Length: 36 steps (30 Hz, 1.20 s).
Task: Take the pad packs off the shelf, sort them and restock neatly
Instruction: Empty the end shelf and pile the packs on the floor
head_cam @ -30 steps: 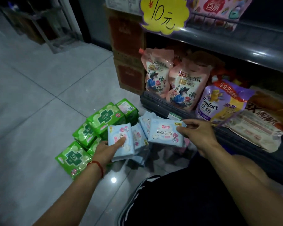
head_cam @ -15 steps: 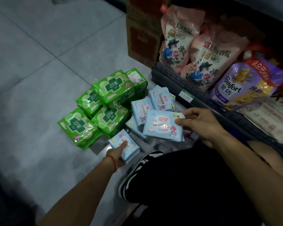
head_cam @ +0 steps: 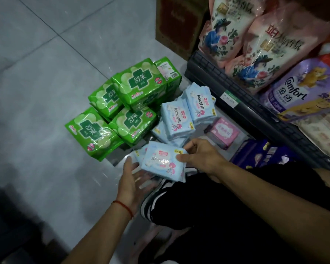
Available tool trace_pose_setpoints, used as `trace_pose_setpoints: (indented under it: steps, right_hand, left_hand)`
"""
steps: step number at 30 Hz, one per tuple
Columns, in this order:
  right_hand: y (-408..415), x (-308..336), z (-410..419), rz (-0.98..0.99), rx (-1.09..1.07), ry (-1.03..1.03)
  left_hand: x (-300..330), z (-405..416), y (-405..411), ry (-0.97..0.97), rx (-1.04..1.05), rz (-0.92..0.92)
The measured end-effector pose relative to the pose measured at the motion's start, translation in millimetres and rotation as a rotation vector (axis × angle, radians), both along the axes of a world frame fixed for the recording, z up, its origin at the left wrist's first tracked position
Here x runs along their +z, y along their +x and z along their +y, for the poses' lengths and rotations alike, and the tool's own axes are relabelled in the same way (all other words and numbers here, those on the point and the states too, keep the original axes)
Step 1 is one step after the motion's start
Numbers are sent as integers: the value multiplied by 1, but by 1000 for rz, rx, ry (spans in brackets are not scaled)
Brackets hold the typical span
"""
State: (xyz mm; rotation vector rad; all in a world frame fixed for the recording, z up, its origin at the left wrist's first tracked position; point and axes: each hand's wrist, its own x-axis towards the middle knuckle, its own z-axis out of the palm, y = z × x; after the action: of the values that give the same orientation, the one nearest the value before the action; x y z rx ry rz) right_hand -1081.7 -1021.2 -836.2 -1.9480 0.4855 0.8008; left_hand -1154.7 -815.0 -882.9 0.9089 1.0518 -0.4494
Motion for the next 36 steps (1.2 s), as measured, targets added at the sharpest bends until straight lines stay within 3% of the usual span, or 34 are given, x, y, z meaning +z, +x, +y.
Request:
trace_pose_setpoints:
  steps: [2,5,11,17,29,31,33,36]
  right_hand:
    - [-2,-3,8,7,101,15]
    - [-1,-1,10,25,250,-6]
    - [9,-8,-16,-53,200,-37]
    - [14,-1,-33,-74,208,-44]
    - [20,20,-55,-200,224,-111]
    - [21,24,-58,-223,200,-108]
    - [22,28,-61,-254,177,-107]
    - [22,39,-65,-356,123,-132]
  left_hand:
    - [11,-9,-1,-22,-80,-87]
    - [-3,-6,7,93,-82,-138]
    - [-43,13,21,254,-122,-86]
    - [-52,-8,38,99,-71,-67]
    - [-28,-27,48,14,-168,43]
    - [-24,-22,40,142,-183,53]
    - [-9,-21,27,397,-262,37]
    - [31,-34,27,659,-379,-195]
